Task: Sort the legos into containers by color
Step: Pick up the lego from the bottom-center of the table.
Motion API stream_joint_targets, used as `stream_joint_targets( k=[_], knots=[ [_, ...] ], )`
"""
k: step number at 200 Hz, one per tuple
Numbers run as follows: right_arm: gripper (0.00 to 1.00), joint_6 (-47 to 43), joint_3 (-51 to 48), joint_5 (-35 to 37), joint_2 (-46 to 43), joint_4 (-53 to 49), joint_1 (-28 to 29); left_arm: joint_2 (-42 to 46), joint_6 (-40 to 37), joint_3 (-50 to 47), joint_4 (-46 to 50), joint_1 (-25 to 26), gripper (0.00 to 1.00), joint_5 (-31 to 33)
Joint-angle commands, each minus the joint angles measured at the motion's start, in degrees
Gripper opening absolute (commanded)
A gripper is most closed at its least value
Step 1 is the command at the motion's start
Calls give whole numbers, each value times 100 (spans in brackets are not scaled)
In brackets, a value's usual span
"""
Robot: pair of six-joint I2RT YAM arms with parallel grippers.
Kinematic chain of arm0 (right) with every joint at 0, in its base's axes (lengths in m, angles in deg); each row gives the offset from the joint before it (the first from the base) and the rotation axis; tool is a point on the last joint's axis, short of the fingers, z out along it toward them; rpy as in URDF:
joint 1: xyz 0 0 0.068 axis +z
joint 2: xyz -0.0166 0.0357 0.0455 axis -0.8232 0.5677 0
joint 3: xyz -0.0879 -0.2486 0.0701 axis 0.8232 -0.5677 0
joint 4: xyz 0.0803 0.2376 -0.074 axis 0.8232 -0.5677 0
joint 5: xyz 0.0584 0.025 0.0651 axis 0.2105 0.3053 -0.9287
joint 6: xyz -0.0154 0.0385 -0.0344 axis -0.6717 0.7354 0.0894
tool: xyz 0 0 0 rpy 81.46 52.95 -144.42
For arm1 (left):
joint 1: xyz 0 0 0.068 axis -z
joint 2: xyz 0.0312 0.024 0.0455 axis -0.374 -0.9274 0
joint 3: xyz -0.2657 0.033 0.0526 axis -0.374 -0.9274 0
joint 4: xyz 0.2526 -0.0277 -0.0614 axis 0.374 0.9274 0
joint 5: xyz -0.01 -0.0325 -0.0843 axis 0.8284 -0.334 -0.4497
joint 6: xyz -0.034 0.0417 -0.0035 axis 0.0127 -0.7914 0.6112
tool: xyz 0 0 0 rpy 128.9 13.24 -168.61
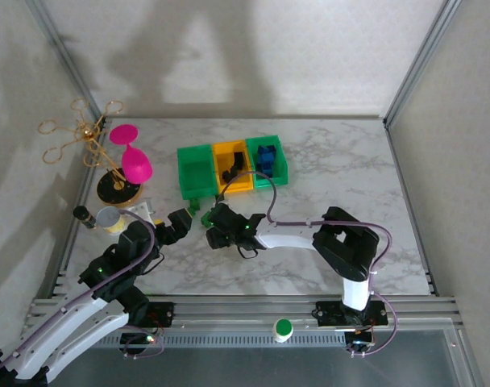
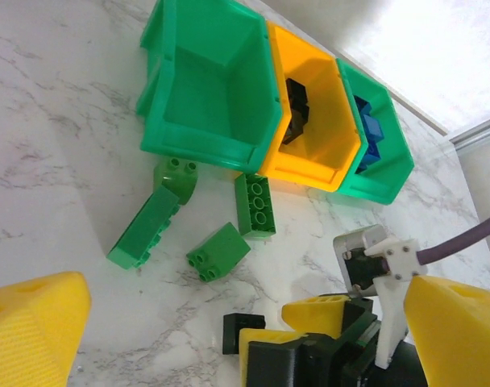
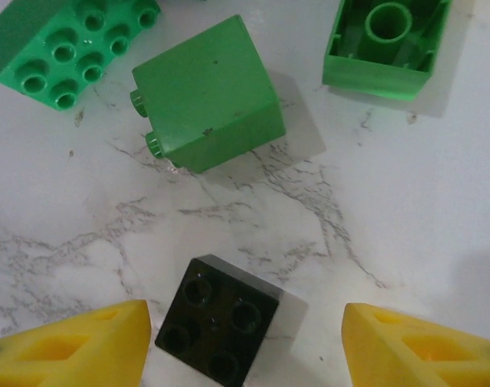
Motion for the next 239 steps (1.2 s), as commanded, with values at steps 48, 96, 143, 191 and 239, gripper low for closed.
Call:
stream_joint_targets(
  k=[48, 96, 143, 191, 239],
  knots=[
    [55, 40, 372, 385, 438, -146, 127, 48, 61, -103, 66, -18, 100, 179],
    [40, 7, 286, 528, 346, -280, 133, 25, 73, -127, -10, -19, 100, 144],
    [33, -72, 220, 733, 14, -428, 92, -73, 47, -83, -142, -18, 100, 101],
    [33, -326, 441, 733, -388, -525, -442, -358, -11, -59, -480, -19, 99, 24],
    [33, -845, 1386, 621, 99, -403, -1227, -687, -85, 14, -823, -19, 100, 128]
  ],
)
